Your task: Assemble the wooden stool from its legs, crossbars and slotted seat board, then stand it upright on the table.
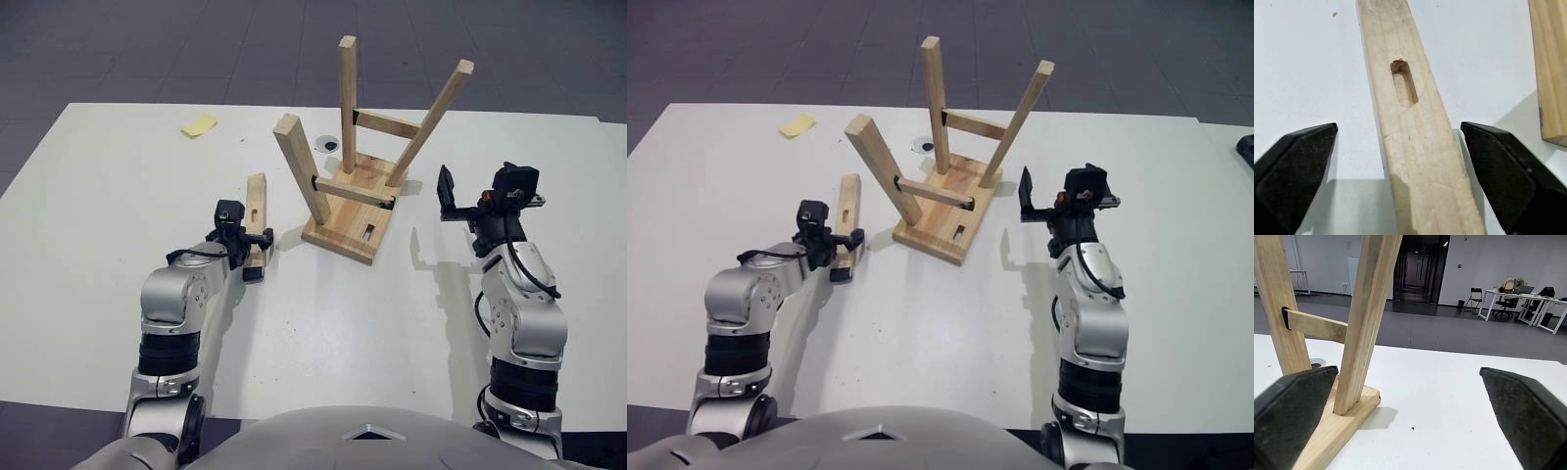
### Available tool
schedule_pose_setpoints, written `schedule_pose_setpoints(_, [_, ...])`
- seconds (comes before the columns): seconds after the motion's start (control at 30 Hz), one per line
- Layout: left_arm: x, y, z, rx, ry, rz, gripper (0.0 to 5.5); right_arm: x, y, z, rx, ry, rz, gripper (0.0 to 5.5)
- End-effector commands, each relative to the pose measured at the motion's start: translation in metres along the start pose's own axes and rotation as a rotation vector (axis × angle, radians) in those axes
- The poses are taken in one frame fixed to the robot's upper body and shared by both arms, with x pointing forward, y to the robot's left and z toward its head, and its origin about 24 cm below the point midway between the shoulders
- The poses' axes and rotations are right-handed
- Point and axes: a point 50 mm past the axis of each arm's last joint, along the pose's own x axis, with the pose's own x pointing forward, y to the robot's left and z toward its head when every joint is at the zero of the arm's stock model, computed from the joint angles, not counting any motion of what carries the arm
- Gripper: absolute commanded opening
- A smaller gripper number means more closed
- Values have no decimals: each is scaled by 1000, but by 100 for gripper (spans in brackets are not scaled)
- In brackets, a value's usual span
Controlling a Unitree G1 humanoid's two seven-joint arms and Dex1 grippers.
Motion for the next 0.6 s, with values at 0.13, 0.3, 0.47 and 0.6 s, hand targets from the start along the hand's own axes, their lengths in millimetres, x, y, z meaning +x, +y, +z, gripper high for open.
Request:
schedule_pose_setpoints(0.13, [0,17,-44,-20,275,-27,343,5,8,25,51,-110,-16,540])
schedule_pose_setpoints(0.3, [-2,31,-43,20,288,-12,269,6,10,34,68,-140,-34,540])
schedule_pose_setpoints(0.47, [-1,46,-37,66,217,72,206,9,6,44,102,-177,-41,540])
schedule_pose_setpoints(0.6, [-1,45,-19,94,17,83,206,12,0,47,120,-182,-44,540])
